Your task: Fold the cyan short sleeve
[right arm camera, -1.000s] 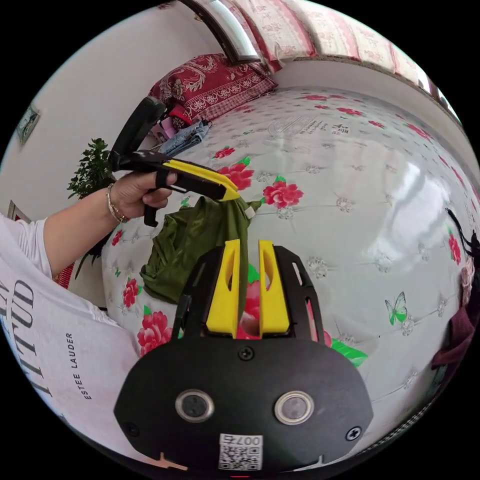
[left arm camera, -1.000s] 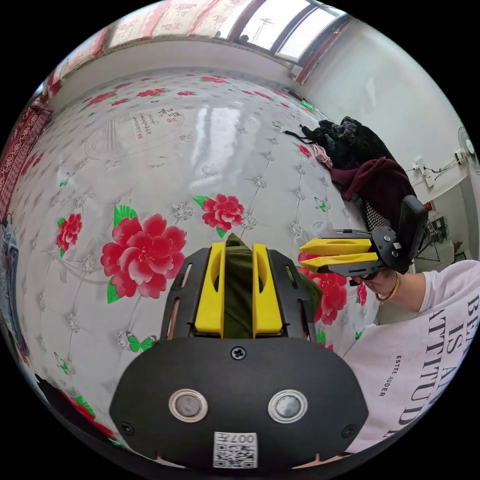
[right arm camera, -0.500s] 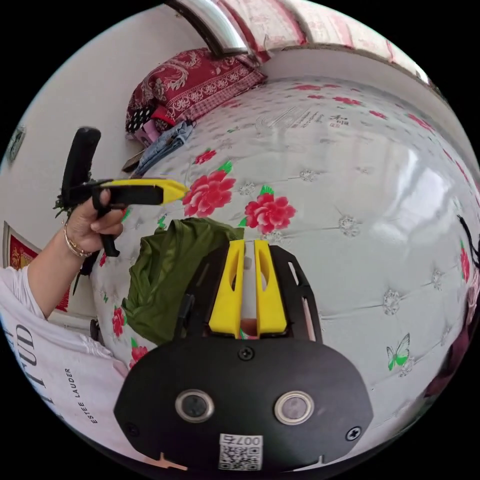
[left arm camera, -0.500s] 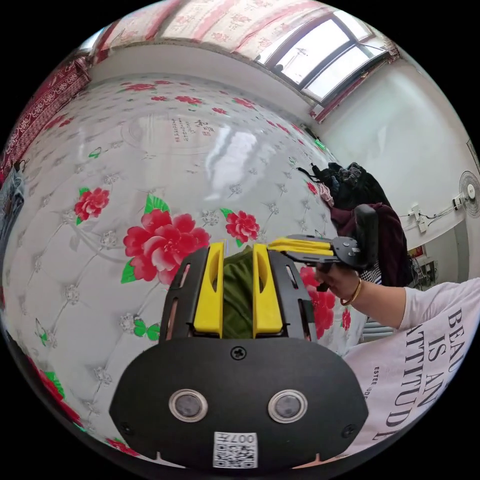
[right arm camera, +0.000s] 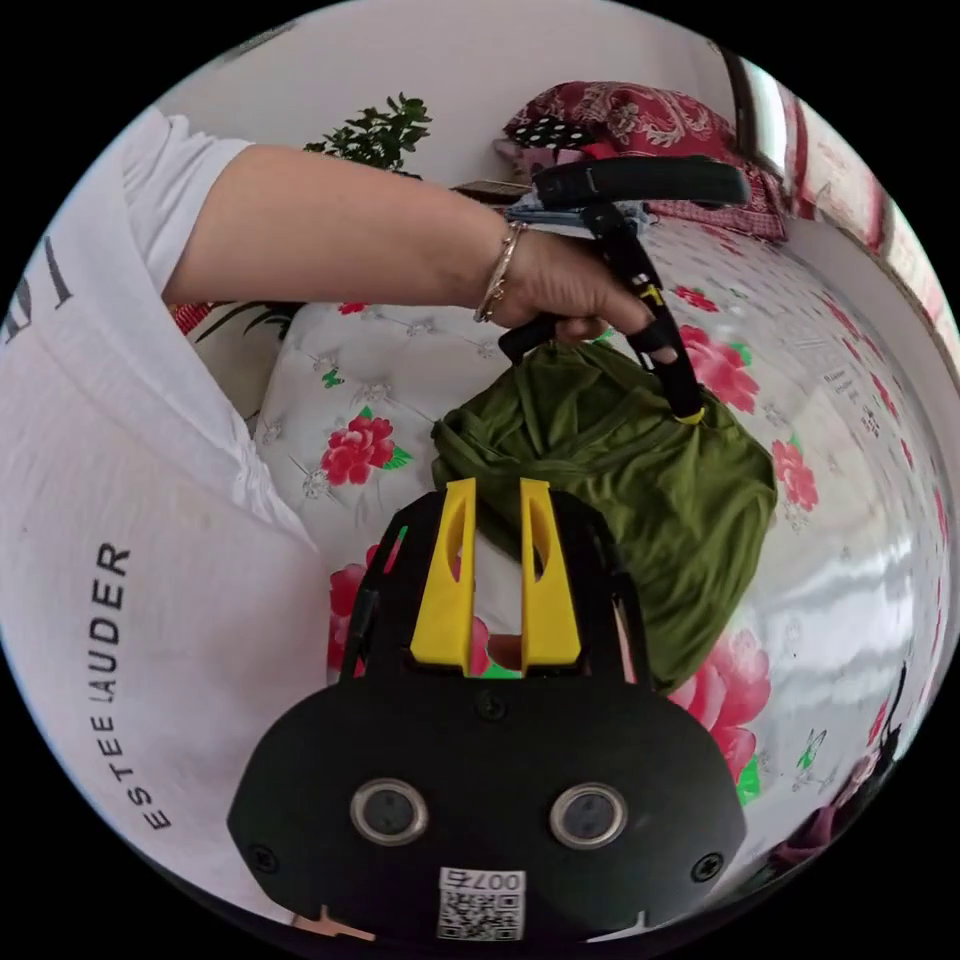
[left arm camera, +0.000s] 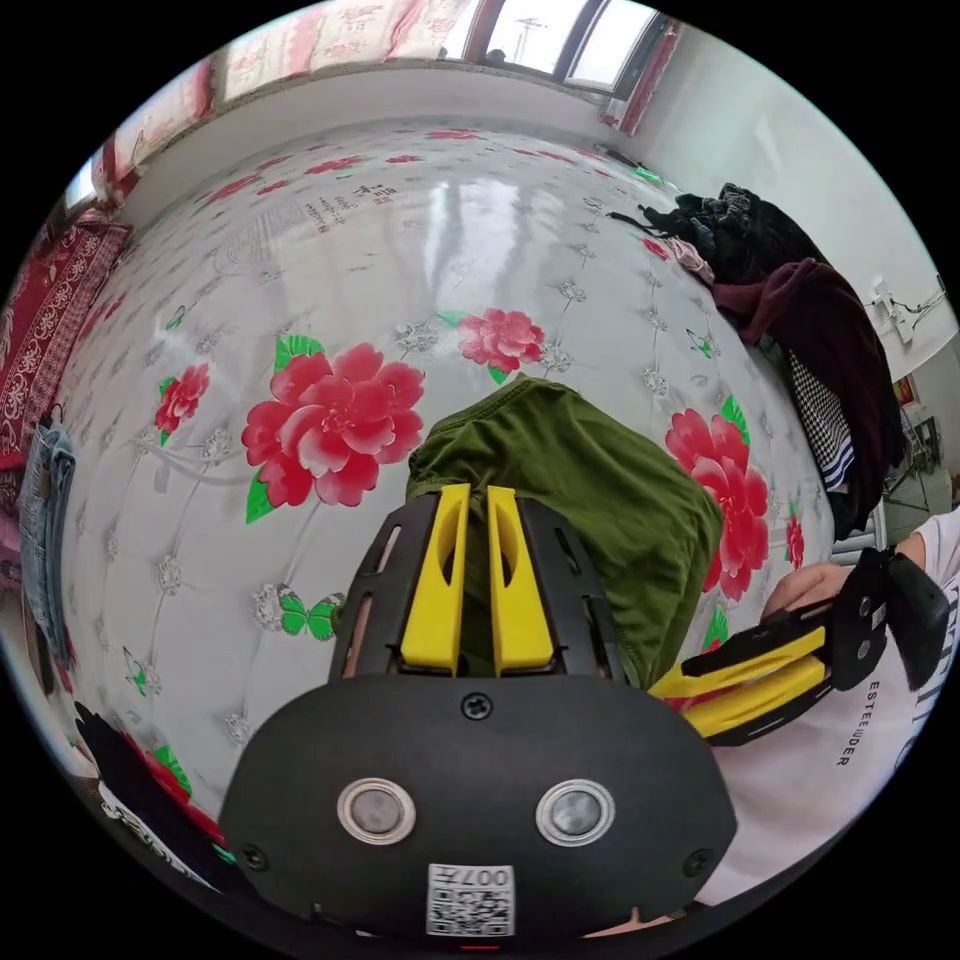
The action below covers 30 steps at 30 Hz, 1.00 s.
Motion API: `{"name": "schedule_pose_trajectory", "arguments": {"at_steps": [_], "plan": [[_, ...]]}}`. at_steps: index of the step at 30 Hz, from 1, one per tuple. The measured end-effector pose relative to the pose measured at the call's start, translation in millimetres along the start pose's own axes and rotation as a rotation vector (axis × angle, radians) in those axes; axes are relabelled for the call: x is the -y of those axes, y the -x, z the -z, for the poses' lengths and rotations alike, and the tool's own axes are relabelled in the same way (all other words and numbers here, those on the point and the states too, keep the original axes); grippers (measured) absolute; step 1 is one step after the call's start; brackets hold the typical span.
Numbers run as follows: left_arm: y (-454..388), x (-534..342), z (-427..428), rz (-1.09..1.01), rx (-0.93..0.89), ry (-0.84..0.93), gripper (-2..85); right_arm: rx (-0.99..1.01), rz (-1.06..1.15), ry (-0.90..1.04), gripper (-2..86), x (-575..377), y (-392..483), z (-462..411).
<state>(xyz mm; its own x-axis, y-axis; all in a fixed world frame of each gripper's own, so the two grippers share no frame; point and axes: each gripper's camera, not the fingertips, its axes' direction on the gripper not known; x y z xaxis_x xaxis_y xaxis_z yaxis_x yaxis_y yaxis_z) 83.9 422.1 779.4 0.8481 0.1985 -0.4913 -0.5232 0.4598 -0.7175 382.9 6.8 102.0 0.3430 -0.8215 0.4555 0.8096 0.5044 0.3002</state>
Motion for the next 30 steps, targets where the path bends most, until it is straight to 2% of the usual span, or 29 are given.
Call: {"name": "schedule_pose_trajectory", "arguments": {"at_steps": [2, 12, 15, 19, 21, 30], "plan": [[0, -4, 5, 0.008, -0.001, -0.005, 2.6, -0.034, 0.034, 0.086, 0.9, 0, 14, -31], [12, -30, 32, 0.080, -0.055, -0.049, 1.1, -0.065, 0.124, 0.086, 0.0, -29, 59, -67], [23, -42, 56, 0.154, -0.077, -0.084, 3.9, -0.029, 0.059, 0.083, 0.8, -29, 51, -70], [39, -88, 121, 0.245, -0.034, -0.227, 6.0, 0.039, -0.010, -0.048, 1.9, -39, 37, -45], [43, -116, 141, 0.297, -0.002, -0.249, 5.8, 0.004, -0.029, -0.117, 2.6, -39, 31, -39], [22, -229, 151, 0.567, 0.007, -0.172, 4.4, -0.012, 0.048, -0.063, 3.0, 32, 6, -106]]}}
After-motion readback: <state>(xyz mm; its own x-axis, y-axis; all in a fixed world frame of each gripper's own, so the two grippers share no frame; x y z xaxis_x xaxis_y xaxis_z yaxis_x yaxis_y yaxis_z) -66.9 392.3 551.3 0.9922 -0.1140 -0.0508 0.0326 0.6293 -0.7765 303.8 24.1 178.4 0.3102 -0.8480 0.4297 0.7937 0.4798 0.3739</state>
